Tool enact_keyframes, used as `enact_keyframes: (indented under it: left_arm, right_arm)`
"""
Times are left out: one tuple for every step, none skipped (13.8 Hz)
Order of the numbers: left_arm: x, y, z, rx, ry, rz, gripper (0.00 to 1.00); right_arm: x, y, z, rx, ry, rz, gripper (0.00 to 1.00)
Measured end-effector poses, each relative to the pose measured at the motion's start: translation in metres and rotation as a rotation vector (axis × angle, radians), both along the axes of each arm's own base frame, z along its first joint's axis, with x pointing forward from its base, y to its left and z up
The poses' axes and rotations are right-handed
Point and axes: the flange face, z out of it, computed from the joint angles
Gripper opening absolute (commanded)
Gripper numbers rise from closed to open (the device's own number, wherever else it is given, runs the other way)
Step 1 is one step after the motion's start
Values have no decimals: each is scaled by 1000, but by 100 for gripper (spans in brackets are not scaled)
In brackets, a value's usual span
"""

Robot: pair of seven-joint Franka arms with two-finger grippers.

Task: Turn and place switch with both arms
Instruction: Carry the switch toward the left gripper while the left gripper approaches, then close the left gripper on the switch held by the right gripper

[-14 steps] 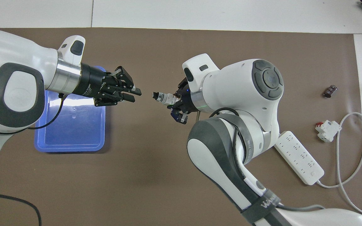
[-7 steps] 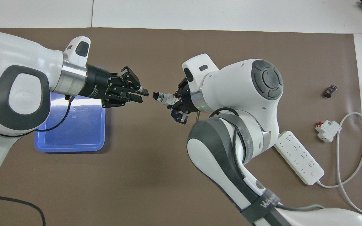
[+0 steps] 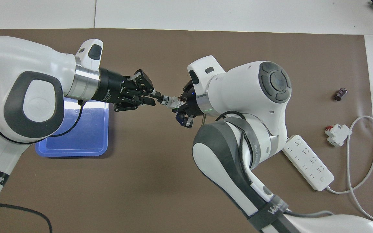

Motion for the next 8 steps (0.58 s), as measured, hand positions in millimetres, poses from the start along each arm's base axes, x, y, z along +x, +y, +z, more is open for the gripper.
enact_keyframes:
  left_arm:
    - [0,-2,0,0,-3,1,26]
    - [-1,-4,-1,1,-6,2,25]
    - [-1,-5,-2,1,-7,2,23]
    - [-1,-5,-2,2,-8,4,21]
    - [-1,-5,-2,2,-8,5,21]
    - [-1,-4,-3,3,-8,7,20]
    - [-1,-4,-4,4,-9,11,18]
    - [0,-3,-6,5,-9,15,18]
  right_arm:
    - [0,0,0,0,0,0,0]
    - [0,0,0,0,0,1,0]
    - [0,1,0,0,0,1,0]
    - [0,1,0,0,0,1,0]
    - [0,1,0,0,0,1,0]
    - [0,1,0,0,0,1,0]
    - [0,1,0,0,0,1,0]
    - [0,1,0,0,0,1,0]
